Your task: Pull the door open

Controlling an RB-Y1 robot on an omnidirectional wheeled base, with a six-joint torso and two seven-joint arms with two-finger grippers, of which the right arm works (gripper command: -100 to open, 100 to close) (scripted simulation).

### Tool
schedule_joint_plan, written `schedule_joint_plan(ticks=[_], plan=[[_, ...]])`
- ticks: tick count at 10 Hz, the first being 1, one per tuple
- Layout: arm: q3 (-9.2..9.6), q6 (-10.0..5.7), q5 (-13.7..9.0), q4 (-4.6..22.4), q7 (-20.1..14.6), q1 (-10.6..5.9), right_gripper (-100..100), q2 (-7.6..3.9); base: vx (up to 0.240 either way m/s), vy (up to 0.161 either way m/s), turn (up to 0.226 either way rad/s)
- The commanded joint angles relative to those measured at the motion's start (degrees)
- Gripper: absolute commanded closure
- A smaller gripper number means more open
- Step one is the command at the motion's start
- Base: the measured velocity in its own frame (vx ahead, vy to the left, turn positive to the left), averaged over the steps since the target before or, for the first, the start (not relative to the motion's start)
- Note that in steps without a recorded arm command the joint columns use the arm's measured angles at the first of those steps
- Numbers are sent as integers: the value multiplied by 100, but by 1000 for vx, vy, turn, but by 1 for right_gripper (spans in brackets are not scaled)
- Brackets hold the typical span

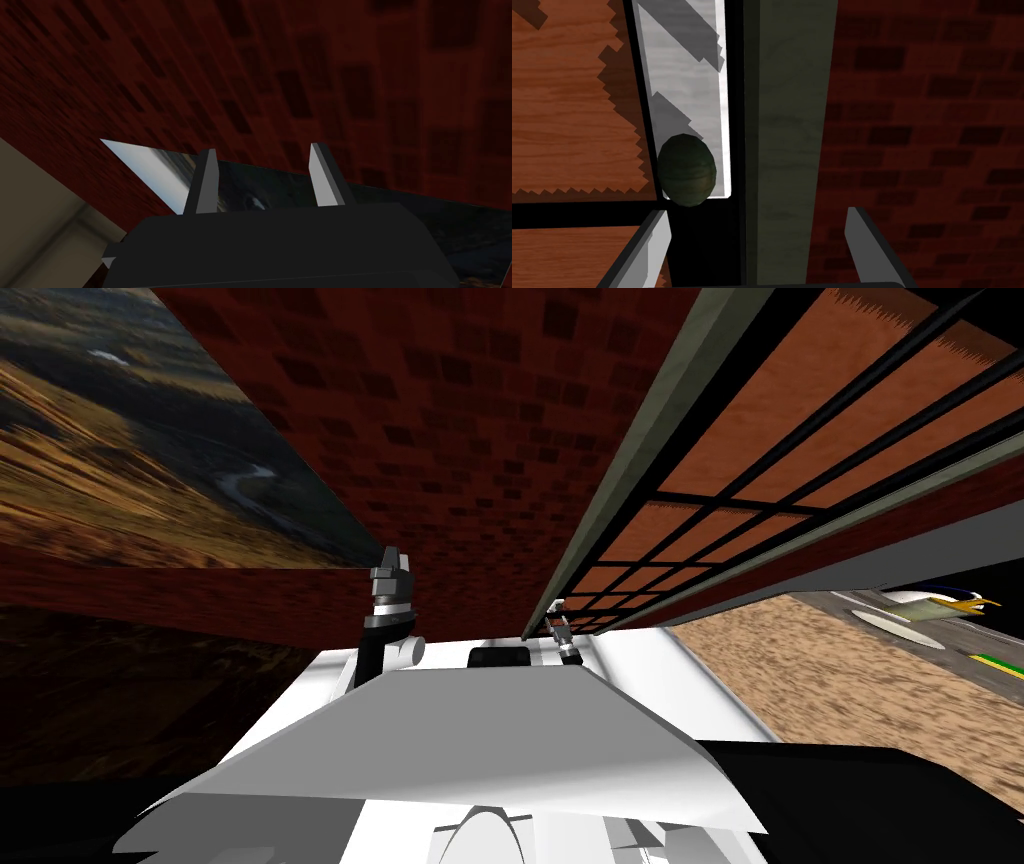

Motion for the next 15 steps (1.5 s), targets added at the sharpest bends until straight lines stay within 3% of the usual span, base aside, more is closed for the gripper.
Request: schedule_joint_plan(ticks=[1,3,4,5,11,12,13,15], plan=[[-108,-43,-90,76,-72,-6,-100,-99,-211,7,55],[-234,-120,-195,212,-142,-39,-100,-199,-205,-33,38],[-194,-77,-160,202,-100,-67,-100,-158,-94,-36,10],[-305,-167,-253,355,-89,-95,-100,-237,102,30,137],[-620,-395,-523,765,-56,-169,-100,-463,188,7,127],[-576,-408,-487,792,-59,-163,-100,-447,52,3,-15],[-576,-408,-487,792,-59,-163,100,-447,-26,7,2],[-576,-408,-487,792,-59,-163,100,-447,-16,-16,-3]])
